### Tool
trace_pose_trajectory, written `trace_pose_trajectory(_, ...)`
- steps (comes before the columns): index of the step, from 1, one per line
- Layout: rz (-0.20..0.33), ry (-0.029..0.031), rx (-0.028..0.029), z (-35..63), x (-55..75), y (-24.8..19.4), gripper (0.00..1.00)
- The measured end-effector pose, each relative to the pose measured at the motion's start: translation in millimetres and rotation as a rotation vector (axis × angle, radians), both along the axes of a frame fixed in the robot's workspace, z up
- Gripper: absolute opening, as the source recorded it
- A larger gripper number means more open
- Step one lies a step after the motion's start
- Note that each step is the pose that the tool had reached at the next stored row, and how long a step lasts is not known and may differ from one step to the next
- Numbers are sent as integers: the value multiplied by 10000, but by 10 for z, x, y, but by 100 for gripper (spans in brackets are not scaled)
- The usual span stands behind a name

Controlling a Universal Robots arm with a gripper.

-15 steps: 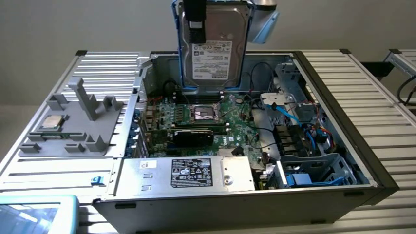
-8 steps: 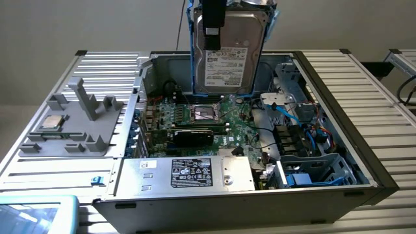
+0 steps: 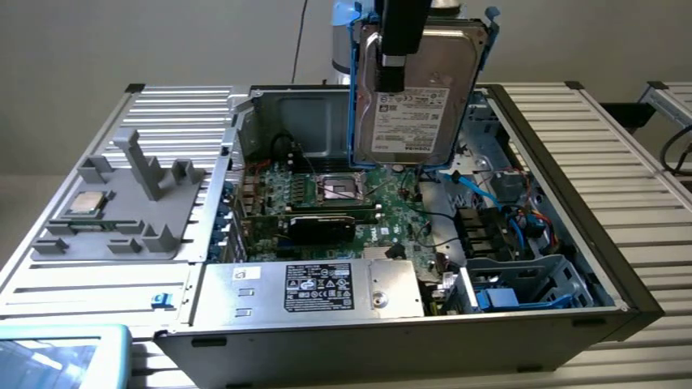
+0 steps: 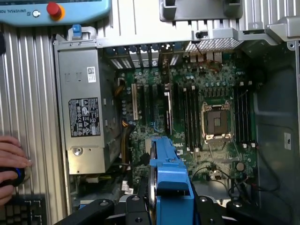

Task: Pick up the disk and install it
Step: 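Pick up the disk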

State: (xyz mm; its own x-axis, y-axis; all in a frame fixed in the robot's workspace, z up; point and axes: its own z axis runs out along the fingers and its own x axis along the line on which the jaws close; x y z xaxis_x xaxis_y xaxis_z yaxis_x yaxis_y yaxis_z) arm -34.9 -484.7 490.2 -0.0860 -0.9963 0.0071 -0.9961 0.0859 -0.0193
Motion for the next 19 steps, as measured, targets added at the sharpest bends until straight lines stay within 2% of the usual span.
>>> trace_pose_trajectory(19, 0, 12, -5, 18, 688, -326, 37)
